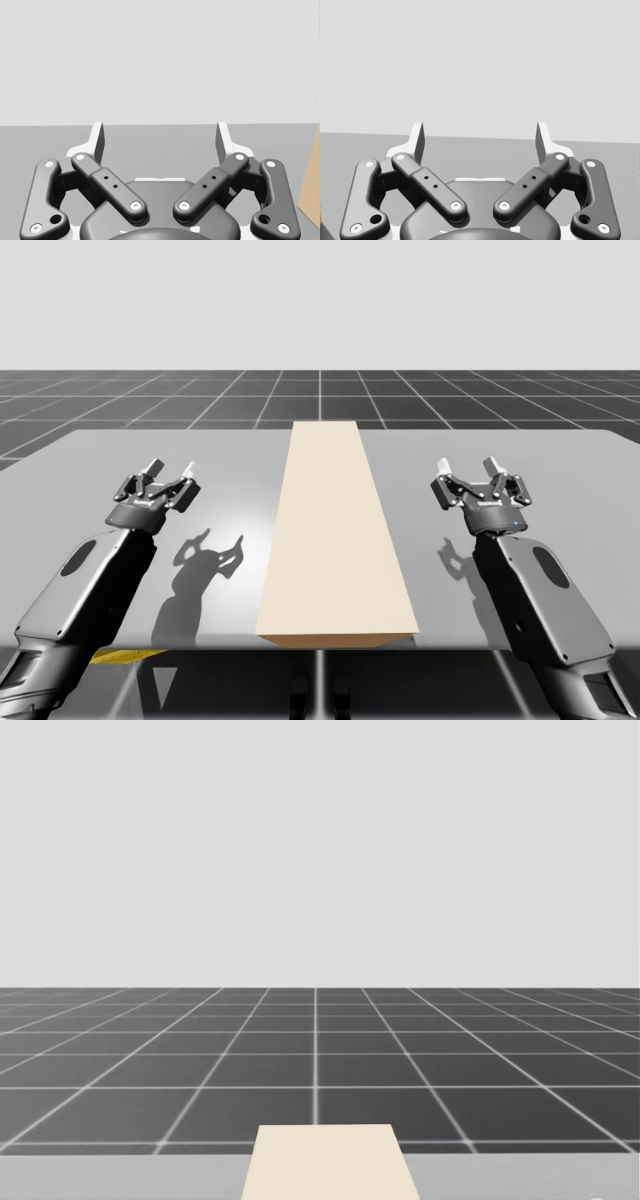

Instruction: Retrieve the object from inside the box.

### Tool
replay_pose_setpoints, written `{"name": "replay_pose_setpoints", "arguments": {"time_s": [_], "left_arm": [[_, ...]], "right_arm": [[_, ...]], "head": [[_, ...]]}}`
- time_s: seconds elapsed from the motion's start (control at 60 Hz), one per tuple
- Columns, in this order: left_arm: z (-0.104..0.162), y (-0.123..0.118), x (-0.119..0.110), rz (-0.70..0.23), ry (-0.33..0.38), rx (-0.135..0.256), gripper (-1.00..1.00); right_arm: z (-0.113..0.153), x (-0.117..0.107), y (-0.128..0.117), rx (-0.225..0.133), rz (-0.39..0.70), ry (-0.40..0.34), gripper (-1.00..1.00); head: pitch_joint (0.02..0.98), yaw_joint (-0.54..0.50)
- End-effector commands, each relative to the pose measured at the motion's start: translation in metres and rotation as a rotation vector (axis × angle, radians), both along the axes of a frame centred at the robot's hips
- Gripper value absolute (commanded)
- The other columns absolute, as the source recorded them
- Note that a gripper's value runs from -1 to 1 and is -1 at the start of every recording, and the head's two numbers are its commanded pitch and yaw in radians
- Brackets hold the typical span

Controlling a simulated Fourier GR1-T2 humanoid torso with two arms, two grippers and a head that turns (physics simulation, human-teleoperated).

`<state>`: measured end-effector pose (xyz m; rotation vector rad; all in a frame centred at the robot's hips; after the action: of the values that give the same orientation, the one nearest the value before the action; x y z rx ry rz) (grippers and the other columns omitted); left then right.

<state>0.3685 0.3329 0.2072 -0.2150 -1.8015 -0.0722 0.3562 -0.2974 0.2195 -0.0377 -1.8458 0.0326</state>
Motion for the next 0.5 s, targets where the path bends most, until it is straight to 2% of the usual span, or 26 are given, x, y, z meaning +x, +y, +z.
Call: {"name": "replay_pose_setpoints", "arguments": {"time_s": [0.017,0.1,0.133,0.15,0.167,0.183,0.217,0.233,0.267,0.283,0.35,0.383,0.4,0.433,0.5], "left_arm": [[0.000,0.000,0.001,0.000,0.000,0.002,-1.00],[-0.001,0.001,0.001,-0.009,0.015,0.003,-1.00],[-0.004,0.000,0.002,-0.048,0.062,0.023,-1.00],[-0.005,0.000,0.002,-0.060,0.076,0.036,-1.00],[-0.008,-0.001,0.002,-0.071,0.092,0.077,-1.00],[-0.010,-0.003,0.003,-0.082,0.107,0.102,-1.00],[-0.014,-0.006,0.003,-0.116,0.140,0.120,-1.00],[-0.017,-0.010,0.002,-0.134,0.155,0.157,-1.00],[-0.019,-0.012,0.002,-0.140,0.157,0.189,-1.00],[-0.022,-0.016,0.001,-0.189,0.179,0.211,-1.00],[-0.027,-0.024,-0.001,-0.239,0.202,0.256,-1.00],[-0.030,-0.028,-0.003,-0.274,0.217,0.272,-1.00],[-0.031,-0.031,-0.005,-0.293,0.218,0.296,-1.00],[-0.033,-0.035,-0.007,-0.329,0.222,0.304,-1.00],[-0.035,-0.043,-0.013,-0.409,0.208,0.344,-1.00]], "right_arm": [[-0.002,-0.002,0.001,-0.012,-0.002,0.012,-1.00],[-0.003,0.000,-0.001,-0.015,0.023,0.025,-1.00],[-0.004,0.001,-0.003,-0.022,0.049,0.044,-1.00],[-0.004,0.001,-0.003,-0.023,0.058,0.048,-1.00],[-0.005,0.001,-0.004,-0.013,0.082,0.057,-1.00],[-0.006,0.001,-0.004,-0.009,0.102,0.067,-1.00],[-0.008,0.001,-0.004,-0.023,0.134,0.087,-1.00],[-0.010,0.001,-0.004,-0.031,0.168,0.104,-1.00],[-0.011,0.000,-0.003,-0.031,0.191,0.118,-1.00],[-0.013,0.000,-0.002,-0.036,0.217,0.135,-1.00],[-0.017,-0.001,0.000,-0.048,0.266,0.166,-1.00],[-0.018,-0.002,0.001,-0.067,0.289,0.174,-1.00],[-0.020,-0.003,0.003,-0.087,0.313,0.183,-1.00],[-0.021,-0.005,0.005,-0.102,0.343,0.184,-1.00],[-0.023,-0.009,0.011,-0.136,0.408,0.164,-1.00]], "head": [[0.084,-0.01],[0.082,-0.01],[0.082,-0.01],[0.082,-0.01],[0.082,-0.01],[0.082,-0.01],[0.082,-0.01],[0.082,-0.01],[0.082,-0.01],[0.081,-0.01],[0.081,-0.01],[0.081,-0.01],[0.081,-0.01],[0.081,-0.01],[0.081,-0.01]]}}
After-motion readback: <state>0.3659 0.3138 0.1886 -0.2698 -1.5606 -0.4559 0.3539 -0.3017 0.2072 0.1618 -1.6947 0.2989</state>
